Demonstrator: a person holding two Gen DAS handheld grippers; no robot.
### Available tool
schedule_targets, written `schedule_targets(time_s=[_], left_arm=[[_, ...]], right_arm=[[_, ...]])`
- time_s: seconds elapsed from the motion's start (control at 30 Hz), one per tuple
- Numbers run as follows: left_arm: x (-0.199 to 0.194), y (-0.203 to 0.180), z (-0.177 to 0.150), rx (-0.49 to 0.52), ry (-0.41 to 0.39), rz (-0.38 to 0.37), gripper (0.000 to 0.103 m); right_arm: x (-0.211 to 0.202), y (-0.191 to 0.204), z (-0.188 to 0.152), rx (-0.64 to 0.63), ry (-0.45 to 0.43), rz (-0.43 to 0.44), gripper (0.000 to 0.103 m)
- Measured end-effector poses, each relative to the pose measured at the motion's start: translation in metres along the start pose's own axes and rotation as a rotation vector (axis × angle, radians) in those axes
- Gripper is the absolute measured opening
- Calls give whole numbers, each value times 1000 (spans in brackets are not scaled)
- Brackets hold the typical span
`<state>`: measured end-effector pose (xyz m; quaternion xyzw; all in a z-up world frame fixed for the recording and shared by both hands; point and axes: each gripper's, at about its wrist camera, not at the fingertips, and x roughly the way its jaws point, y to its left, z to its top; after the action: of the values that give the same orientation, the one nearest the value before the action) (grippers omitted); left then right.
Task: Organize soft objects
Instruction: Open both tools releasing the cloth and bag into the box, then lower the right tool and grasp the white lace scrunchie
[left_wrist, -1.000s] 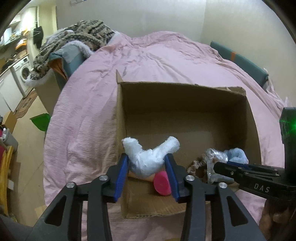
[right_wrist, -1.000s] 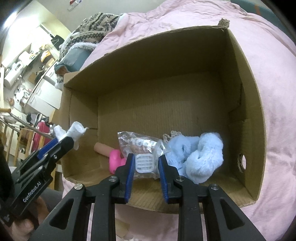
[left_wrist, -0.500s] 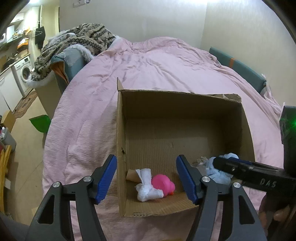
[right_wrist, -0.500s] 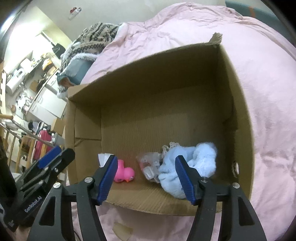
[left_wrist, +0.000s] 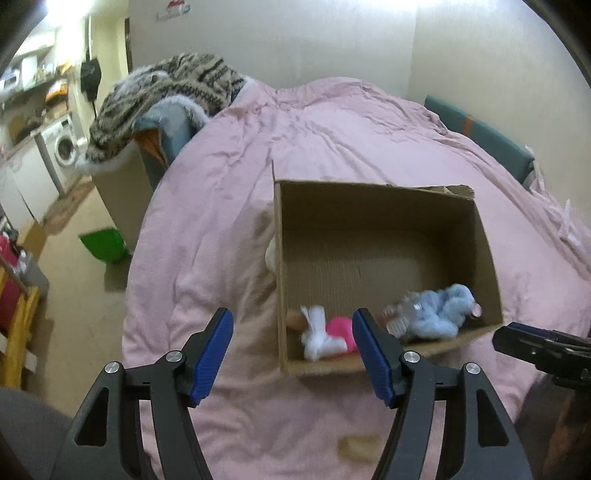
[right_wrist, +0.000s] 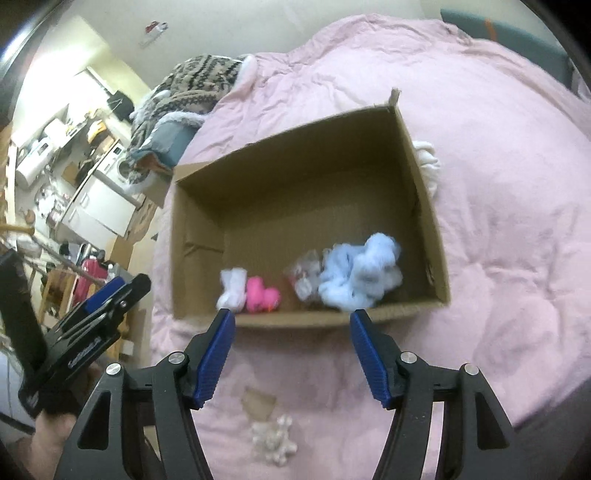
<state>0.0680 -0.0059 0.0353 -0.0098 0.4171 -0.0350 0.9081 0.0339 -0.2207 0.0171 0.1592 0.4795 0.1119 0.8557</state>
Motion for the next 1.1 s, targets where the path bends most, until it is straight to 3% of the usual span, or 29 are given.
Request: schedule_targets(time_s=[0.17,0.4,0.47,0.53,0.67,0.83,0.97,1.1], left_arm=[[-15,13,-8,-47,-4,-35,73],[-13,18,-13,-102,18,-26,76],[-8,17,-18,-113,49,-8,76],[-1,14,-23,-123,93,-27,77],[4,7,-33,-96,131,-28,77],[13,4,-37,-81,158,-10,77],[24,10,-41,-124,207,-28,77],[31,11,-43,-126,218,0,77]], right_arm=[[-25,15,-9,-65,-22,-7,70],[-25,-4,-19,-3,-10,30,72],[-24,-9,-24,-3,1,17,78],[-20,-14,-28,8,36,41,88],[-6,-18,-39,9,106,47,88],[38,-12,-60,37,318,178,88],[74,13,-81,-87,431,143,88],[99,32,-90,-193,479,105,81]])
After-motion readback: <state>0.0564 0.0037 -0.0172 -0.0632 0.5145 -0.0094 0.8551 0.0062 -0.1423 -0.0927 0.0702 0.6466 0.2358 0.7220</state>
